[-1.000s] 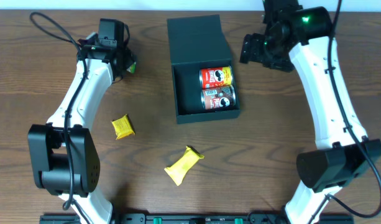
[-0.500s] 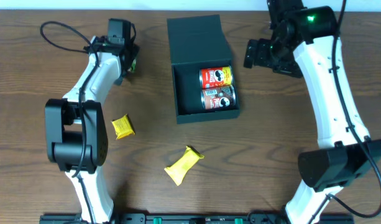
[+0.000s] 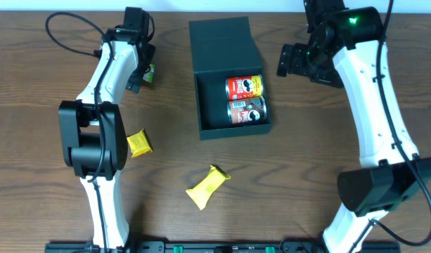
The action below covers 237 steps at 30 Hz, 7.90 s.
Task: Pack container
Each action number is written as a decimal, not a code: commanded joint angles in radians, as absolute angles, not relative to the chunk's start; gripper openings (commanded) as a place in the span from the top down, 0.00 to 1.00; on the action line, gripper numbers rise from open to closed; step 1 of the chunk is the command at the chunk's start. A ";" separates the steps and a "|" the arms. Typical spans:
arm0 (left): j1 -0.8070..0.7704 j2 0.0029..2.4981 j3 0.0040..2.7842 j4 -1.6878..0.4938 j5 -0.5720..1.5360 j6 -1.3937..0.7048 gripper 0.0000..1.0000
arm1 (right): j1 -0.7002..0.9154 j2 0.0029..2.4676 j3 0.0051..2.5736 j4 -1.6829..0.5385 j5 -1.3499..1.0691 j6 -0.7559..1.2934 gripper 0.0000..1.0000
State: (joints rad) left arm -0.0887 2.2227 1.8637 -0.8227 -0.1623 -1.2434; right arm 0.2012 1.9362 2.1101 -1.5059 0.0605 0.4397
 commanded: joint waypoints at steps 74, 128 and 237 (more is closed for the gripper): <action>-0.211 1.982 1.882 -1.101 -0.196 -0.493 0.82 | 0.044 1.924 2.117 -1.417 0.176 0.448 0.01; -0.614 1.833 1.882 -1.237 -0.487 -0.646 0.55 | -0.011 1.876 2.120 -1.549 -0.058 0.253 0.04; -0.367 1.549 1.882 -1.327 -0.426 -0.239 0.05 | 0.765 1.860 1.039 -0.676 -0.573 1.322 0.65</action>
